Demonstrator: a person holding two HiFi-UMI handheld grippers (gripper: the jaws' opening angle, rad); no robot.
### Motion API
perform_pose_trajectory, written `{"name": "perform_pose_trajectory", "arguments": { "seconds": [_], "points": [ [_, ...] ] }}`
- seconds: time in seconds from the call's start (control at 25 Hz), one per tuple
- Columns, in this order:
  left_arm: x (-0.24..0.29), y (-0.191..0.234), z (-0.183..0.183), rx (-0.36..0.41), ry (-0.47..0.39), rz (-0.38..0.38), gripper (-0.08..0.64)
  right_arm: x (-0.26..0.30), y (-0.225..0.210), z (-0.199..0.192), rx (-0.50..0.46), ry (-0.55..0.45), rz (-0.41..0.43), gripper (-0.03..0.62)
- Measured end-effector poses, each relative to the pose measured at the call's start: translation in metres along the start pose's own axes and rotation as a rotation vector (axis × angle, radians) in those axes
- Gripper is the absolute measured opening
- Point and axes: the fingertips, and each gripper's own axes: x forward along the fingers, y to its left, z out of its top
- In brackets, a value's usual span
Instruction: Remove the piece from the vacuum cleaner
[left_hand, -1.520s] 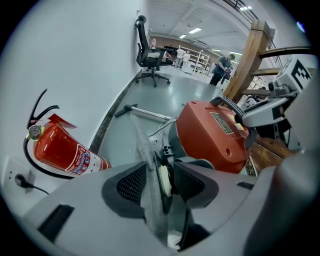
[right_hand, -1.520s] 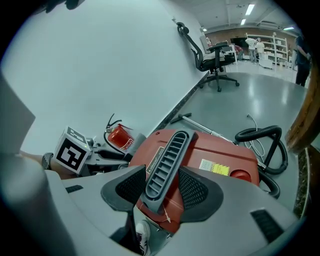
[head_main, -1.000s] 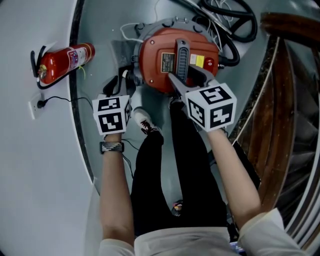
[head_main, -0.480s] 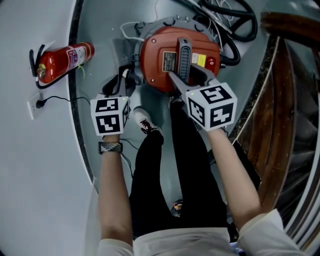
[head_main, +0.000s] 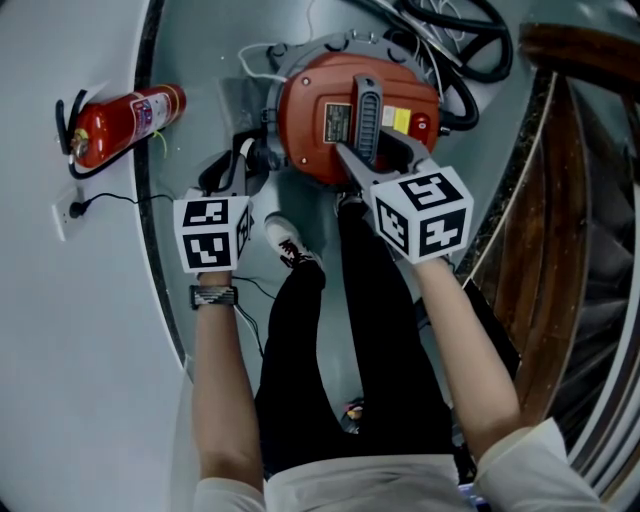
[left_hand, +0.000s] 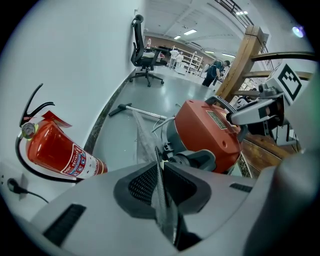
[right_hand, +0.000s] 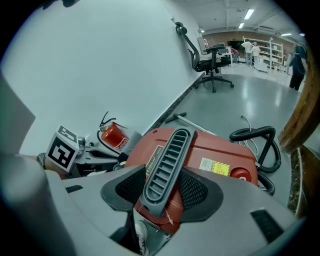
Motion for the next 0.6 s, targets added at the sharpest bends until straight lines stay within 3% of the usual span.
{"name": "perform_pose_trajectory", "arguments": {
  "seconds": [0.6],
  "points": [
    [-0.002, 0.0053, -0.0004, 0.021, -0.015, -0.013, 0.046, 0.0003, 0.0003, 0.0004, 0.004, 0.009, -0.007, 0.202]
  ]
}}
